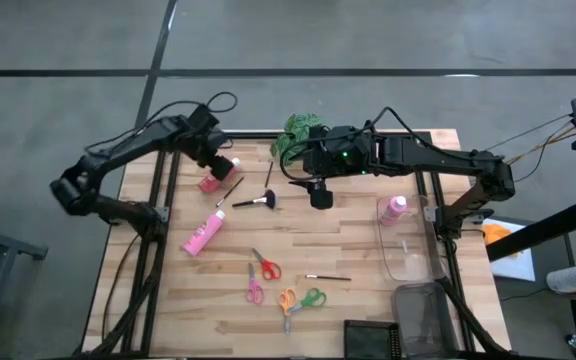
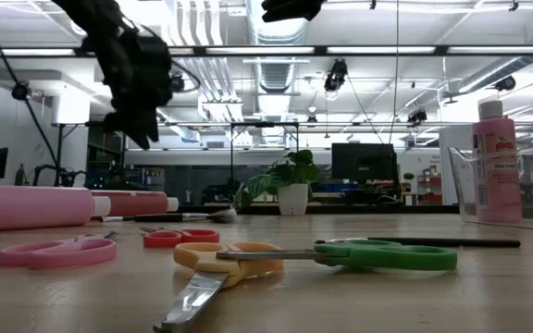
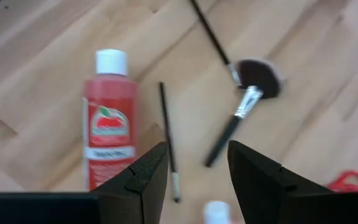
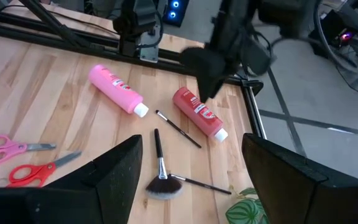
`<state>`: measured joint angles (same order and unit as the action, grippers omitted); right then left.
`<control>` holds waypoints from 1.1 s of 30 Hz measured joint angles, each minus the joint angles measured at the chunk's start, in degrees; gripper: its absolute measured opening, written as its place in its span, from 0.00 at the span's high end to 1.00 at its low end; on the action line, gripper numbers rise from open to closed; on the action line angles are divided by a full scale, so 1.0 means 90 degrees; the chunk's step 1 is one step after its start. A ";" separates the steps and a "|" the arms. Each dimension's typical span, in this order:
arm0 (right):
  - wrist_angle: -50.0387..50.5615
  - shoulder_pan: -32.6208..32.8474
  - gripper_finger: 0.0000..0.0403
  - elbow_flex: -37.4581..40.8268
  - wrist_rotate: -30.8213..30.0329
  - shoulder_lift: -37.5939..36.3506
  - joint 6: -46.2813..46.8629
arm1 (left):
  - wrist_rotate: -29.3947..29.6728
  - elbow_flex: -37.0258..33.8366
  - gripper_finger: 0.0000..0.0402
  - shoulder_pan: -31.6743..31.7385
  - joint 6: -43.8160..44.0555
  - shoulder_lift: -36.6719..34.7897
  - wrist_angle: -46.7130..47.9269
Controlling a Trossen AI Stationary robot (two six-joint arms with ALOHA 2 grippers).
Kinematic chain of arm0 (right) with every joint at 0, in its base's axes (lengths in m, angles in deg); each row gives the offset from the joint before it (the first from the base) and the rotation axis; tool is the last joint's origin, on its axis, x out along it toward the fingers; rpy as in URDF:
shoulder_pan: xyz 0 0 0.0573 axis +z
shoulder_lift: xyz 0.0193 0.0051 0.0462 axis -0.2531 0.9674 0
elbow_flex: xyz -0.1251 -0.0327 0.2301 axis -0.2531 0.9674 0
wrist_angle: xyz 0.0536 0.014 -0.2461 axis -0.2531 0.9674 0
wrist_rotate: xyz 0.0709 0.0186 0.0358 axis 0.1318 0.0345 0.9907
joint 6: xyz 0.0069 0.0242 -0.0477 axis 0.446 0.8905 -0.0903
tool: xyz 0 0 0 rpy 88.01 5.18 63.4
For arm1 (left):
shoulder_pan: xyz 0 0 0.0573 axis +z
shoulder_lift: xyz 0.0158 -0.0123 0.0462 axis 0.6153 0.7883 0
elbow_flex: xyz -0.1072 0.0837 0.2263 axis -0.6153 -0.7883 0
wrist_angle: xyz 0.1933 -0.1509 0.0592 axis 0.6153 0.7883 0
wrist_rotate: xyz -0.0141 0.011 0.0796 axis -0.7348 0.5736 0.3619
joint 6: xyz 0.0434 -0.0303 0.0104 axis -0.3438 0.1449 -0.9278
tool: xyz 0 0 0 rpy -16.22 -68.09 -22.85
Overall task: Pick & Place Paint Supplies
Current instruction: Put the red paint bottle into the transparent bin
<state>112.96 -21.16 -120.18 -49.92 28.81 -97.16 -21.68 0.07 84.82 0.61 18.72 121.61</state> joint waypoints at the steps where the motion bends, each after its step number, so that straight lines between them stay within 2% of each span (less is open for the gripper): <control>1: -0.0001 0.0000 0.32 0.0000 0.0000 0.0000 0.0000 | -0.0004 0.0038 0.58 0.0059 -0.0110 0.0137 -0.0036; 8: 0.0000 -0.0001 0.32 0.0000 0.0000 0.0000 0.0000 | 0.0069 0.0271 0.58 0.0115 -0.0315 0.0742 -0.0113; 12: 0.0001 0.0000 0.32 0.0000 0.0000 0.0000 0.0000 | 0.0120 0.0251 0.58 0.0122 -0.0306 0.0753 -0.0472; 17: 0.0001 -0.0001 0.32 0.0000 0.0000 0.0000 0.0000 | 0.0142 0.0220 0.58 0.0122 0.0157 0.0719 -0.0856; 23: 0.0001 -0.0001 0.32 0.0002 0.0000 0.0000 0.0000 | 0.0258 0.0169 0.57 0.0171 -0.0118 0.0716 -0.0829; 26: 0.0001 -0.0001 0.32 0.0001 -0.0002 0.0000 0.0000 | 0.0335 0.0106 0.51 0.0203 -0.0094 0.0719 -0.0872; 33: 0.0001 0.0000 0.32 0.0002 -0.0002 0.0000 0.0000 | 0.0414 -0.0159 0.27 0.0254 -0.0417 0.0719 -0.1210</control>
<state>112.97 -21.16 -120.15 -49.95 28.81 -97.16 -17.95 -1.35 87.10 -3.15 25.19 110.72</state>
